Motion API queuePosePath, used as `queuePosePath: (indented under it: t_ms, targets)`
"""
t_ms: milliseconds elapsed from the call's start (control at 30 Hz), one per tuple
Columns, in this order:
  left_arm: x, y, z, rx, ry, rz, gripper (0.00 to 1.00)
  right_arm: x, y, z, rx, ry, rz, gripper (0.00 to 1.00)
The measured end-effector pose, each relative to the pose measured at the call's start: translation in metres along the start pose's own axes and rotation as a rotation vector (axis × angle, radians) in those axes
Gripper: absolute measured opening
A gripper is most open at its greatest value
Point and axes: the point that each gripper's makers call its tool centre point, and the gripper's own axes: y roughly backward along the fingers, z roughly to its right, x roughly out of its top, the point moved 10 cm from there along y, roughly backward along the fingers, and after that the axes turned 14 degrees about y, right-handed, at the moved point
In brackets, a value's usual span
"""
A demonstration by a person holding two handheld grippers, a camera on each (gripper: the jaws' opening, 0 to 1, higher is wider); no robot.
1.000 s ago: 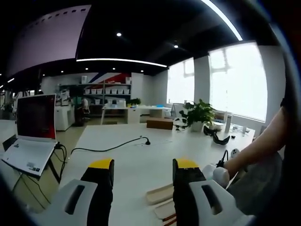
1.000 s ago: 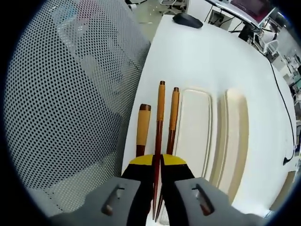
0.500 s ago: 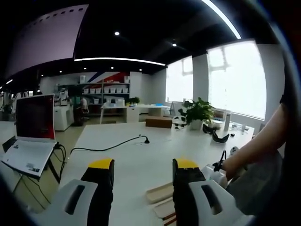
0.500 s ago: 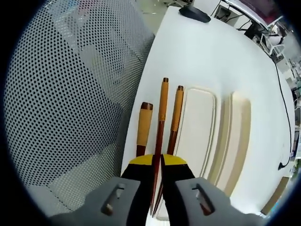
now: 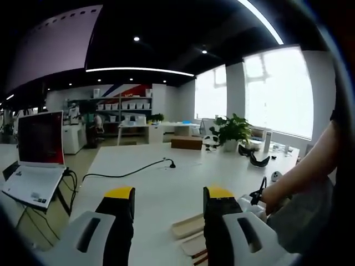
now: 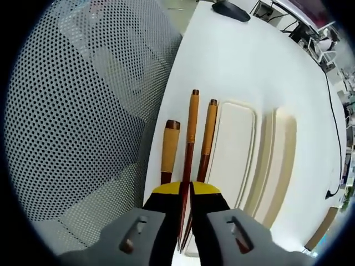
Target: Arrange the utensils inside the cutlery case until each visible utensil rests in its matching compartment.
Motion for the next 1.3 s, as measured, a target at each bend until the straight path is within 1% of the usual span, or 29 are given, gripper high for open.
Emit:
queuePosePath:
  t_ms: [267,567,700,867,1100,1300]
  targets:
    - [0.0,0.0002,-0.0009,0.001,-0.008,0.005,0.49,-0.0022,-0.0001,0.0005,0.003,-0.03,0.018,0.02]
    - [0.0002,0.0005,-0.0021,0.009,-0.006,0.007,0.5,-0.005,0.0001,0.0003,-0.004,-0.07,0.042,0.01]
    - [0.0001,0.0003,-0.0012,0.008,-0.01,0.005,0.5,-0.0048,0.0003,-0.0003,-0.009,-0.069,0.039,0.0]
    - [0.0002,0.0005,-0.001,0.008,-0.009,0.006,0.5,-0.0078,0.0005,-0.0011,-0.013,-0.082,0.065,0.0]
    - [0.0006,0.0008,-0.0002,0.009,-0.01,0.007,0.5,-0.0089,0.001,-0.0014,-0.013,-0.107,0.082,0.0]
    - [0.001,0.001,-0.0004,0.013,-0.01,0.01,0.5,-0.0086,0.0016,-0.0025,-0.008,-0.096,0.076,0.0]
